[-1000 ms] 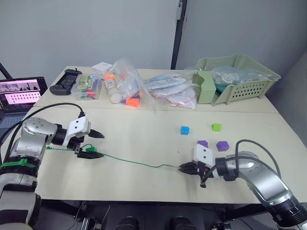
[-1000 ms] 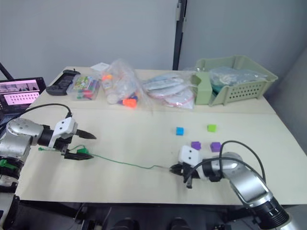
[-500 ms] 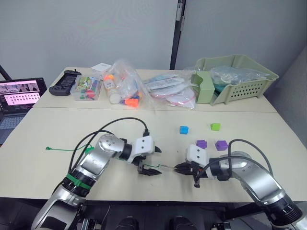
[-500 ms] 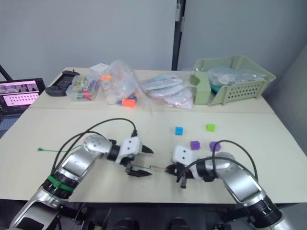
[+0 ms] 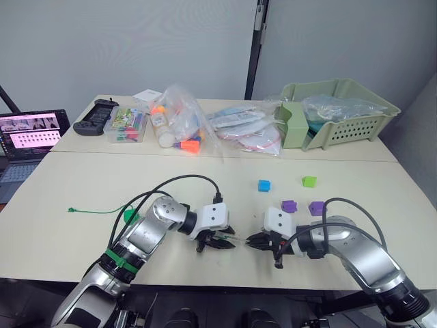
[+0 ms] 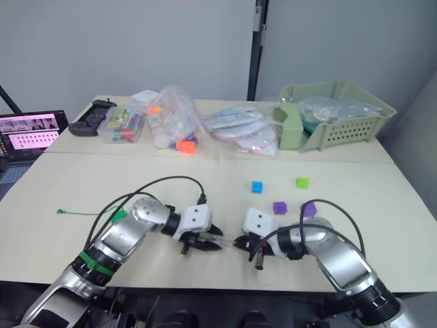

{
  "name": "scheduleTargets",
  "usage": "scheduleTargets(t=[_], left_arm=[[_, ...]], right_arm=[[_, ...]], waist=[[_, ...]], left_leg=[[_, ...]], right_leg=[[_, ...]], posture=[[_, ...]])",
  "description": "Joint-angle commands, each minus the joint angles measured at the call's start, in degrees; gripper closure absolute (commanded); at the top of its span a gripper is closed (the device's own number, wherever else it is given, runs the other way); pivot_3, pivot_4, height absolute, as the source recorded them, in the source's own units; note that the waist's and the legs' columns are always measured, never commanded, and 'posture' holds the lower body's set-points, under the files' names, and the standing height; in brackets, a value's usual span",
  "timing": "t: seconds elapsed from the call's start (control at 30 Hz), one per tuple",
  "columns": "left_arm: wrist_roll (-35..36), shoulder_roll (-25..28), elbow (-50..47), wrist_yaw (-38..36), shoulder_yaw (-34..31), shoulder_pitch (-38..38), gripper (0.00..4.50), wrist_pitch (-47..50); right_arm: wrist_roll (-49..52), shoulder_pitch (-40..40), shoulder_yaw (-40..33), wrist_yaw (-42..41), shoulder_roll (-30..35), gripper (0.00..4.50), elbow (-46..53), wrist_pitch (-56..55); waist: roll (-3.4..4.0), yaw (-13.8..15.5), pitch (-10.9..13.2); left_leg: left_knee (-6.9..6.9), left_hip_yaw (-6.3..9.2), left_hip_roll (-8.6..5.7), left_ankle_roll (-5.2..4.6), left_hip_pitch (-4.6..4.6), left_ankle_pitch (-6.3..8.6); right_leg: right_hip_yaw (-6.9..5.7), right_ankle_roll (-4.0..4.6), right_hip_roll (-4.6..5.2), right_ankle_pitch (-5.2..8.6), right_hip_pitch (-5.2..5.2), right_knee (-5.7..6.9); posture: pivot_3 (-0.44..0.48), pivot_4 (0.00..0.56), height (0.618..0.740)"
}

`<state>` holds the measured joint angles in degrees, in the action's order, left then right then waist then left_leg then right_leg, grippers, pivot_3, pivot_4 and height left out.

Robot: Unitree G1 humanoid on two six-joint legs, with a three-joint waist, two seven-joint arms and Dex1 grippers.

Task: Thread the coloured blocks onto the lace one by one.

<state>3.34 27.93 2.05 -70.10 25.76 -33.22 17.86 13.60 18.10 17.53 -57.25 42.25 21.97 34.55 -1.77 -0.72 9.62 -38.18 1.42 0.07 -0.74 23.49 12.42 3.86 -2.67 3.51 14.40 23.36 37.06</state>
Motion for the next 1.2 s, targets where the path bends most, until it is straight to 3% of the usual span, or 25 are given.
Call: scheduleTargets(t=[0.03, 0.07, 0.6, 0.83, 1.1, 1.2], left_arm=[[-0.14, -0.54, -0.37, 0.34, -0.08, -1.47, 4.16, 0.4], [-0.24, -0.84, -0.01, 0.47, 0.01, -1.71, 4.48, 0.34], [0.6, -1.89, 0.61, -0.17, -1.05, -2.38, 4.48, 1.07], [0.8, -2.25, 0.73, 0.02, -0.92, -2.41, 2.26, 1.4], [1.51, -2.32, 0.5, 0.1, -1.04, -1.99, 2.26, 1.6], [2.02, -2.13, 0.38, -0.31, -0.96, -1.84, 3.13, 1.72]], right_arm=[[0.22, 0.89, -0.19, 0.14, -0.3, 4.5, 2.0, 0.07], [0.19, 0.89, -0.11, 0.16, -0.37, 4.5, 1.92, 0.01], [-0.45, 0.8, 0.07, 0.2, -0.85, 4.5, 1.91, 0.27], [-0.58, 0.93, -0.03, 0.07, -0.87, 4.5, 1.67, 0.33], [-0.57, 0.69, -0.19, 0.02, -0.7, 4.5, 1.77, 0.44], [-0.54, 0.61, -0.27, 0.09, -0.73, 4.5, 1.74, 0.44]], waist=[[0.0, 0.02, 0.0], [0.0, 0.03, 0.0], [0.0, 0.03, 0.0], [0.0, 0.04, 0.0], [0.0, 0.03, 0.0], [0.0, 0.03, 0.0]], left_leg=[[0.0, 0.0, 0.0, 0.0, 0.0, 0.0], [0.0, 0.0, 0.0, 0.0, 0.0, 0.0], [0.0, 0.0, -0.01, 0.0, 0.0, 0.0], [0.0, 0.01, -0.02, 0.0, 0.01, 0.0], [0.0, 0.01, -0.02, 0.0, 0.0, 0.0], [0.0, 0.01, -0.02, 0.0, 0.0, 0.0]], right_leg=[[0.0, 0.0, 0.0, 0.0, 0.0, 0.0], [0.0, 0.0, 0.0, 0.0, 0.0, 0.0], [0.0, 0.0, 0.0, 0.0, -0.01, 0.0], [0.0, 0.0, 0.0, 0.0, -0.01, 0.0], [0.0, 0.0, 0.0, 0.0, -0.01, 0.0], [0.0, 0.0, 0.0, 0.0, -0.01, 0.0]], posture=[[0.0, 0.15, 0.74], [0.0, 0.15, 0.74], [0.0, 0.15, 0.74], [0.0, 0.15, 0.74], [0.0, 0.15, 0.74], [0.0, 0.15, 0.74]])
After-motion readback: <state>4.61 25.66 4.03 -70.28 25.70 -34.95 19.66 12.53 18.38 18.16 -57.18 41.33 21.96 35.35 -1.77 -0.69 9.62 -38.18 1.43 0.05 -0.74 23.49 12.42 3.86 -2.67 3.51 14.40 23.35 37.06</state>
